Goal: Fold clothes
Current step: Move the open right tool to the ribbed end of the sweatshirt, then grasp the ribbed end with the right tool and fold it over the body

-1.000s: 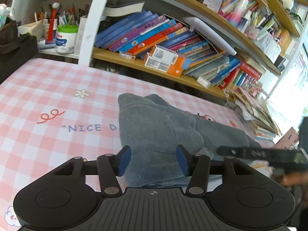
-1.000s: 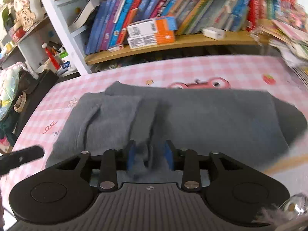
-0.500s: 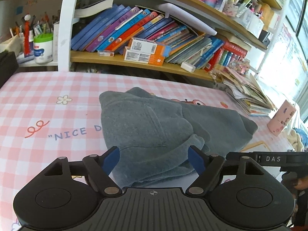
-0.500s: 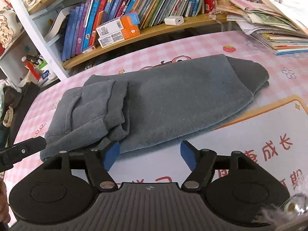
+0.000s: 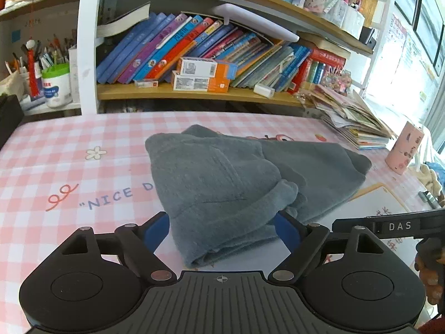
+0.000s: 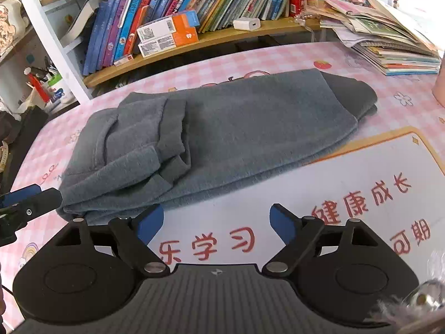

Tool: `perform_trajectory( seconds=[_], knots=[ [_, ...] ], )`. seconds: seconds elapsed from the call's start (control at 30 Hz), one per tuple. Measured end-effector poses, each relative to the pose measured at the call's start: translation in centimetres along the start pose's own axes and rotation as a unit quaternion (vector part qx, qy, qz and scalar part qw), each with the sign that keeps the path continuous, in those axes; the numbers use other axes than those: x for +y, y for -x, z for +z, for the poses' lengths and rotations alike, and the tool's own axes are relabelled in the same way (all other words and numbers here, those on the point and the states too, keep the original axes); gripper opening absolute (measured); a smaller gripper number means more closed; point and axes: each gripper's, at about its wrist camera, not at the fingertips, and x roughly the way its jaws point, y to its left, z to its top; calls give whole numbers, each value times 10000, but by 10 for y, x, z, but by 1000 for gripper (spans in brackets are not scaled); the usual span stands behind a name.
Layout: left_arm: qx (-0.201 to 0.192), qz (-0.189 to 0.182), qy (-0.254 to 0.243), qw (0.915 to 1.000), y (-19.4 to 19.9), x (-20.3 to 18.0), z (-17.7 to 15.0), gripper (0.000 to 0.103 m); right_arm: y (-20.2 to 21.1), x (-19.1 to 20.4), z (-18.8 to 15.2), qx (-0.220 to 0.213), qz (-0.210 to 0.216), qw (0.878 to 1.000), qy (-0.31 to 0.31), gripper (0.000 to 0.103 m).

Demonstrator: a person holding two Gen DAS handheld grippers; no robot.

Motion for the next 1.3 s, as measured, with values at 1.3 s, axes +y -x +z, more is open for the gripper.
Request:
perform_trajectory(
  seconds=[1.3],
  knots=[
    [209, 1666, 97, 9857, -45, -152, -11, 89, -72, -204, 93, 447, 1394, 9660, -2133, 51]
  ],
)
